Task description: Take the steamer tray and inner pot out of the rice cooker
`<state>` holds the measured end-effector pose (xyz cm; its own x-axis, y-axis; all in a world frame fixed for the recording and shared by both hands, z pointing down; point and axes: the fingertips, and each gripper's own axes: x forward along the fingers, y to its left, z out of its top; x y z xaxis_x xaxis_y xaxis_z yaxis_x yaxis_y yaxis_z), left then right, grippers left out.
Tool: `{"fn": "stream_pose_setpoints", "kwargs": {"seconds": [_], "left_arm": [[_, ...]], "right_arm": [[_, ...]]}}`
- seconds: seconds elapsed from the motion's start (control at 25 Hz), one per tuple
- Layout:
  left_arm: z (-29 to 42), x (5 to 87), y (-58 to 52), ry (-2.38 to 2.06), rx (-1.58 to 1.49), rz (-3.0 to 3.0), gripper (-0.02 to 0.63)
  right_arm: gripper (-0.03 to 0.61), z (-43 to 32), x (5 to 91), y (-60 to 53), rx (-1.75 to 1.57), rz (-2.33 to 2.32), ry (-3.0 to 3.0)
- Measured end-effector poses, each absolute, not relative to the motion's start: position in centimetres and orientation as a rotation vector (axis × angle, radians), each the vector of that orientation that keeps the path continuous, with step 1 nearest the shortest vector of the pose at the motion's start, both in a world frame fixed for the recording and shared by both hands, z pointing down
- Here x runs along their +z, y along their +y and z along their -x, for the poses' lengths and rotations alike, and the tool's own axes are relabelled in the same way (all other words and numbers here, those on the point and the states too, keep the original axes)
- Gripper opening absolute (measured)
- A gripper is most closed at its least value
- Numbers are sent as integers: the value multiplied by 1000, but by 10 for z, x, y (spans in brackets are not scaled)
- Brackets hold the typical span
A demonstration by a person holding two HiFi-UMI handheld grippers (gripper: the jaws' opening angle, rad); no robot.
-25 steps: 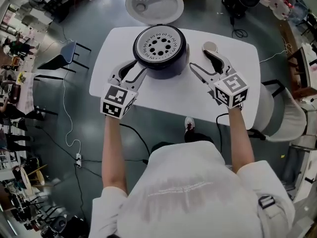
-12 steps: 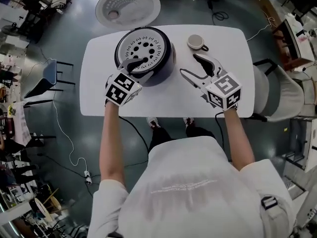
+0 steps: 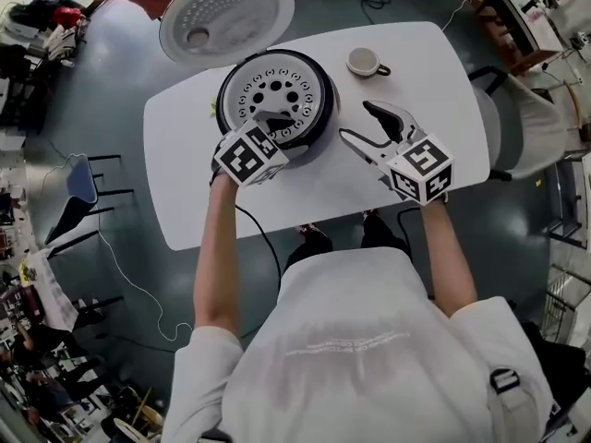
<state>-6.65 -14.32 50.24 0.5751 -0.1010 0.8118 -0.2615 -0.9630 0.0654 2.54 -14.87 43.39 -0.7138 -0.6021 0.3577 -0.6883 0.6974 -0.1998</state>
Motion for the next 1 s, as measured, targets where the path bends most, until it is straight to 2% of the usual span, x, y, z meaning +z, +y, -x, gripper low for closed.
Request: {"fn": "stream_pose_setpoints", "kwargs": {"seconds": [0.44, 0.92, 1.0], "left_arm": [[58, 510, -128, -23, 1330, -2444, 168], [60, 498, -130, -166, 1305, -2483, 105], [58, 490, -132, -194, 1284, -2512, 77]], "right_arm": [[293, -19, 443, -170, 509, -1075, -2615], [293, -21, 451, -172, 523, -982, -2626], [293, -24, 451, -174, 522, -974, -2633]]}}
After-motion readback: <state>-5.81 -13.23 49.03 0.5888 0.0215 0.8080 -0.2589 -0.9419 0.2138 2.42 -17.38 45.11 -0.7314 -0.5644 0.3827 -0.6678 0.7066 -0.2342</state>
